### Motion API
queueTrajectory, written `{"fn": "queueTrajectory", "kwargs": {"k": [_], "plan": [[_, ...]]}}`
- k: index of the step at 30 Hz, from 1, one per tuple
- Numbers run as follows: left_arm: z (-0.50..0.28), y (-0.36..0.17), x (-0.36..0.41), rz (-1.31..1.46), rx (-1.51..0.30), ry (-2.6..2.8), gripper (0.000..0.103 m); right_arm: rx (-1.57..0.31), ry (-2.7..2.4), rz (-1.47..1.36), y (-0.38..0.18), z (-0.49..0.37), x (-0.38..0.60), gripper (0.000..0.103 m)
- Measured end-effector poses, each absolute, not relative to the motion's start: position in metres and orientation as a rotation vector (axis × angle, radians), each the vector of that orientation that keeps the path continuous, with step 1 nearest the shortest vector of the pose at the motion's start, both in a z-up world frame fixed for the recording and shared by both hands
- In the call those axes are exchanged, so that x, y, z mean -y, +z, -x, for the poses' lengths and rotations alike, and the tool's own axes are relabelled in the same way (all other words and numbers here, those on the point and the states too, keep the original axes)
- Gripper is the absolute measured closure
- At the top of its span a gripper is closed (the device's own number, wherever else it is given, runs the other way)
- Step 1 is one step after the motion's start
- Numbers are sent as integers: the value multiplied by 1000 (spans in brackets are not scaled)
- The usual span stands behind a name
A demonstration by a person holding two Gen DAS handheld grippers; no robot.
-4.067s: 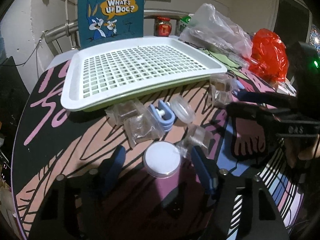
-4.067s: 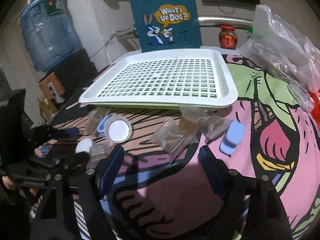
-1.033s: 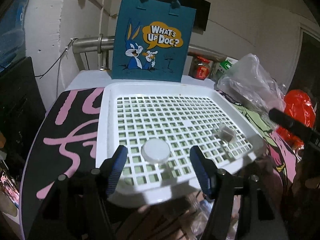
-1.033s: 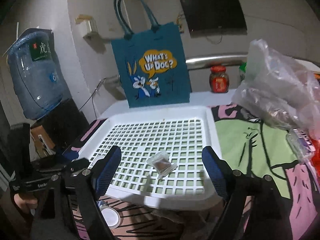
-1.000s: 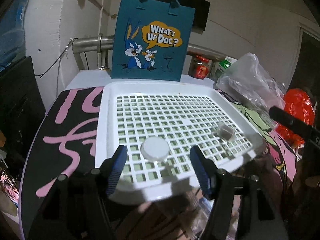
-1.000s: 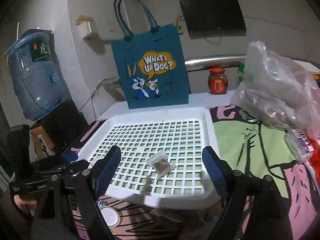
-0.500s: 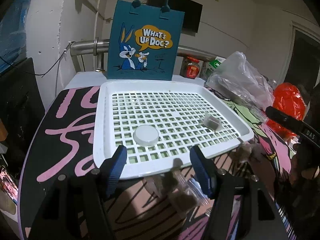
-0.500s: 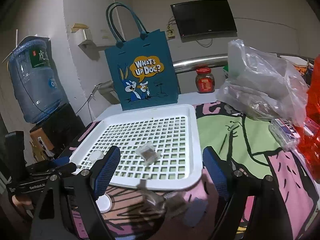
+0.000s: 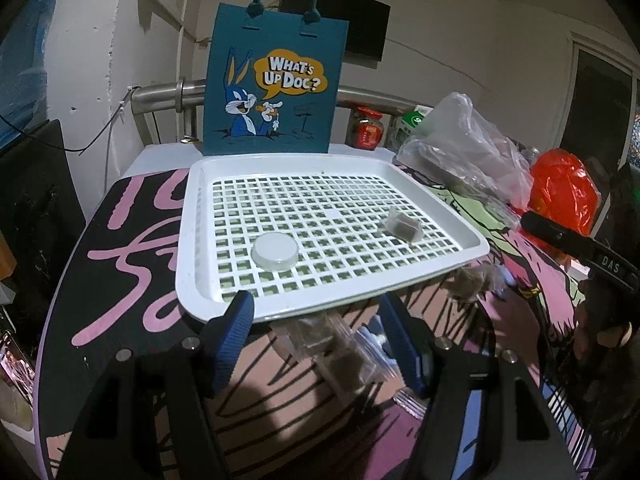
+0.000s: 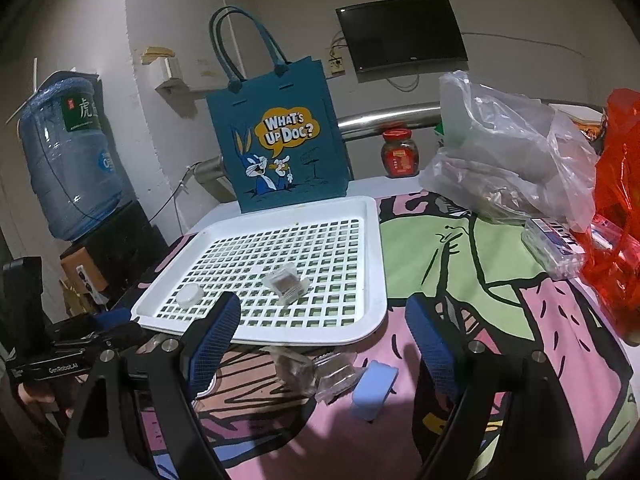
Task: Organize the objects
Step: 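Lift both open grippers up and back away from the tray, then move the right gripper down toward the light blue block beside the tray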
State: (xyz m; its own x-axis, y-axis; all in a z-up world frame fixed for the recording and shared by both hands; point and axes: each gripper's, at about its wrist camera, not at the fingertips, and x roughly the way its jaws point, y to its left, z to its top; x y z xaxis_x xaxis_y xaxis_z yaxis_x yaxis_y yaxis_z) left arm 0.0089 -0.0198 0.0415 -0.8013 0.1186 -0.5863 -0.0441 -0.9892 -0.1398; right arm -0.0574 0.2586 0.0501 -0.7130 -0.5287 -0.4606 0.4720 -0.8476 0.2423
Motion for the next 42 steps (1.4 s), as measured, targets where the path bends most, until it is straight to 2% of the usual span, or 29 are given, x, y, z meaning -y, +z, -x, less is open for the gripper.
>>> {"fn": "queueTrajectory", "kwargs": {"k": [21,42], "plan": [[-13,31,4,1052,116,2843,38,-17,-2488,-721,39,39,-242,18],[-9,21,-2,1151,93,2784,38,-31,-2458,-800,32,36,-243,18]]}}
